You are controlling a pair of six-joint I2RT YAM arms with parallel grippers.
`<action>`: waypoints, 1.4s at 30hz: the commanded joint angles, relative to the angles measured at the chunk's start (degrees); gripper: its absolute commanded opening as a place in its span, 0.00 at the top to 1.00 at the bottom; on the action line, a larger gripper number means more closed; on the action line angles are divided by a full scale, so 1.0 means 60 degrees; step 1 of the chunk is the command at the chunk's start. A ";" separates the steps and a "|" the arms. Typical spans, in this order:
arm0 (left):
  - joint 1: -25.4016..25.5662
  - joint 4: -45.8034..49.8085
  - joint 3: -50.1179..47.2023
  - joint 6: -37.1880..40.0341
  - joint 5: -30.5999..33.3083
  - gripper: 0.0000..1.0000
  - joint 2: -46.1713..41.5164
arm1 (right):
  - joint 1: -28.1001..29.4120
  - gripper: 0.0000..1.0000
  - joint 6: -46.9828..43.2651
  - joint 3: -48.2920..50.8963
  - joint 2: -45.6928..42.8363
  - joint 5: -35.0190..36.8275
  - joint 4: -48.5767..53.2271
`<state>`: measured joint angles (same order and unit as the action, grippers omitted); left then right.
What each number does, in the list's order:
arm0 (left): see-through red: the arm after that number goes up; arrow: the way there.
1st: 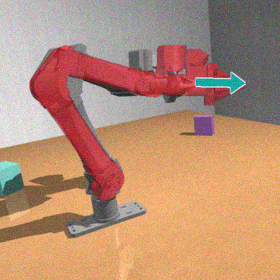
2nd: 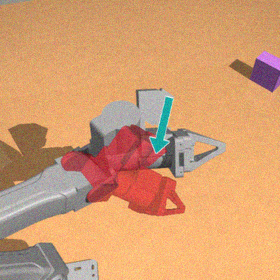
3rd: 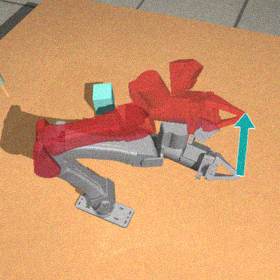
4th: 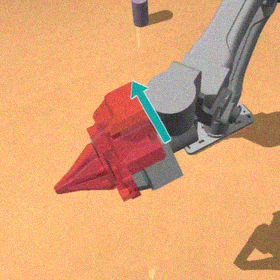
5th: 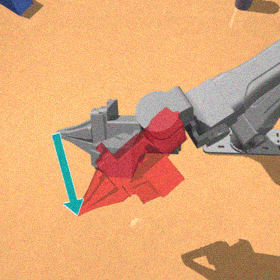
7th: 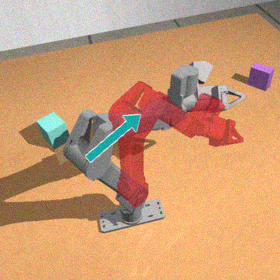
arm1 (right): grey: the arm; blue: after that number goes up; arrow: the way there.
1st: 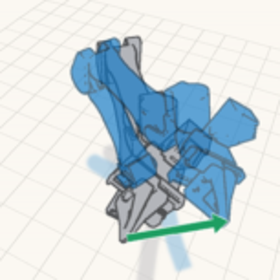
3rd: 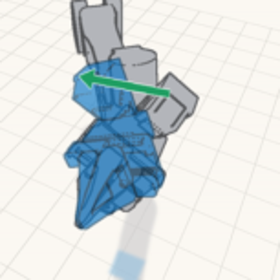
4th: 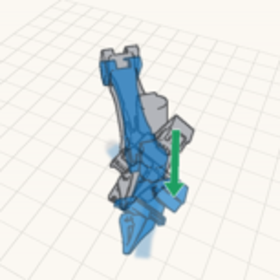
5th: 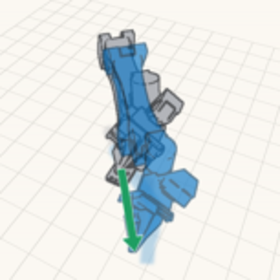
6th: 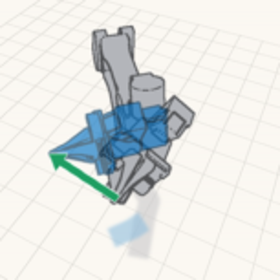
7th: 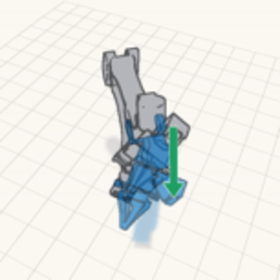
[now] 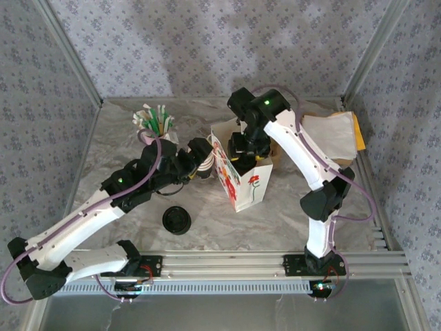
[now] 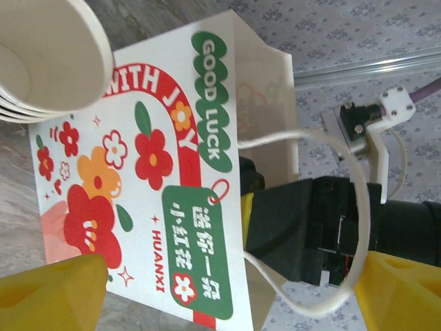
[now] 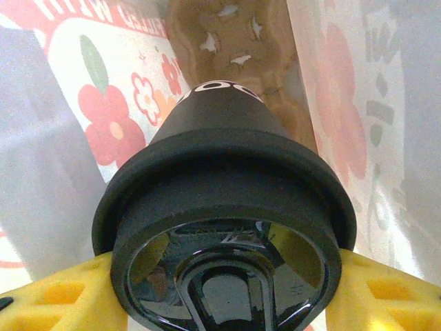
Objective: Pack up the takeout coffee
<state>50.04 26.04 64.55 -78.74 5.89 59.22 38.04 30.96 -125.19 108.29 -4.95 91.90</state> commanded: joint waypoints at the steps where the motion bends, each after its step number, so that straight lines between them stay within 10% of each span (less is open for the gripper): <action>1: -0.0158 0.0401 0.0244 0.0452 0.0159 0.09 -0.0253 | 0.0051 0.47 -0.0234 0.0186 -0.0309 0.0117 0.1954; 42: -0.1112 0.0592 -0.0058 0.0709 -0.0508 0.02 -0.0429 | 0.0134 0.47 -0.1084 0.1181 0.0726 0.0412 0.1955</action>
<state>43.81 28.95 63.55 -75.66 3.42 57.10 38.30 25.54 -118.10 111.42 -3.60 91.94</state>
